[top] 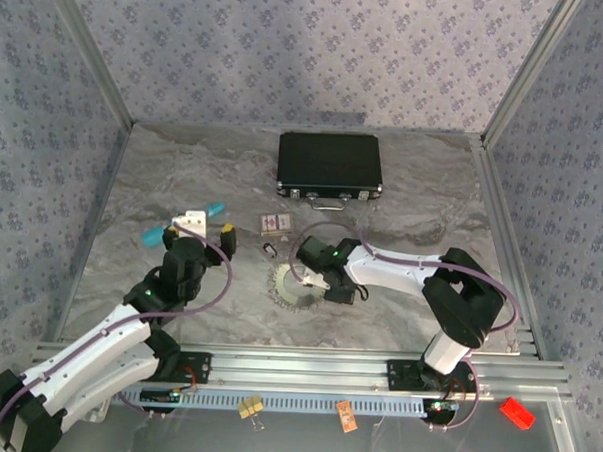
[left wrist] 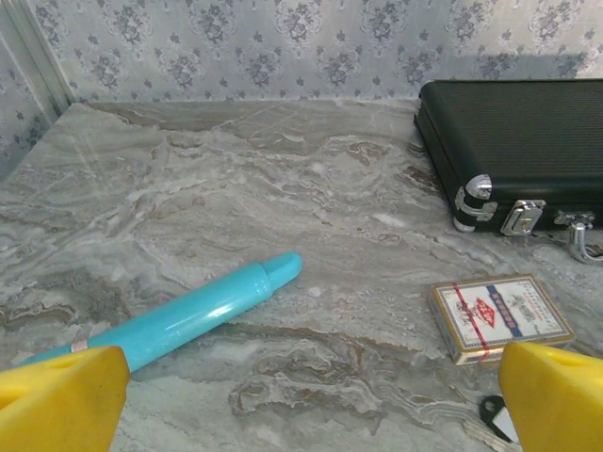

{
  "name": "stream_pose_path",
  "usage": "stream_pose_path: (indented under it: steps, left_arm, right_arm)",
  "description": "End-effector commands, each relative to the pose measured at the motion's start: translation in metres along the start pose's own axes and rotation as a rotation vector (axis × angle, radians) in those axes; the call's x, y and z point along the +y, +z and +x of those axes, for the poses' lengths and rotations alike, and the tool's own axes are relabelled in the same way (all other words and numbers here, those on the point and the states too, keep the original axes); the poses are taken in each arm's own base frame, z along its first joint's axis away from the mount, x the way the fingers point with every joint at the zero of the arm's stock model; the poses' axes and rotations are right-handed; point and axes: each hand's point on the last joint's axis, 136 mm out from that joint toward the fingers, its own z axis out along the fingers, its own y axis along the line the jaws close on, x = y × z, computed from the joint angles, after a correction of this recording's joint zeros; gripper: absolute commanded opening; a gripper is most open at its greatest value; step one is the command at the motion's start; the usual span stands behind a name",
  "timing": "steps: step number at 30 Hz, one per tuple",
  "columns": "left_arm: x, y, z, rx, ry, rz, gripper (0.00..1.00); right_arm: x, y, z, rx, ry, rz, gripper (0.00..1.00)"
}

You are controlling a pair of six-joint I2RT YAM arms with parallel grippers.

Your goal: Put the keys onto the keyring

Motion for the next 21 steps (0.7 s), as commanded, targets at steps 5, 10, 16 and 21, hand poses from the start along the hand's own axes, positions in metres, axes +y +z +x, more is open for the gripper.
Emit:
stream_pose_path:
  steps: [5,10,16,21]
  left_arm:
    - [0.014,0.005,-0.023,-0.064,0.0,-0.061,0.99]
    - [0.03,0.012,-0.021,-0.082,0.044,-0.126,1.0]
    - [0.051,0.022,-0.007,-0.065,0.14,-0.207,0.99]
    - [0.078,0.034,0.004,-0.052,0.118,-0.264,0.99]
  right_arm:
    - [-0.015,0.005,0.06,0.205,-0.049,0.055,0.31]
    - [-0.052,-0.019,0.05,0.012,0.18,0.101,0.37]
    - [-0.139,-0.072,0.042,-0.626,0.802,0.22,0.38]
    - [-0.191,-0.064,0.124,-0.765,1.147,0.482,0.42]
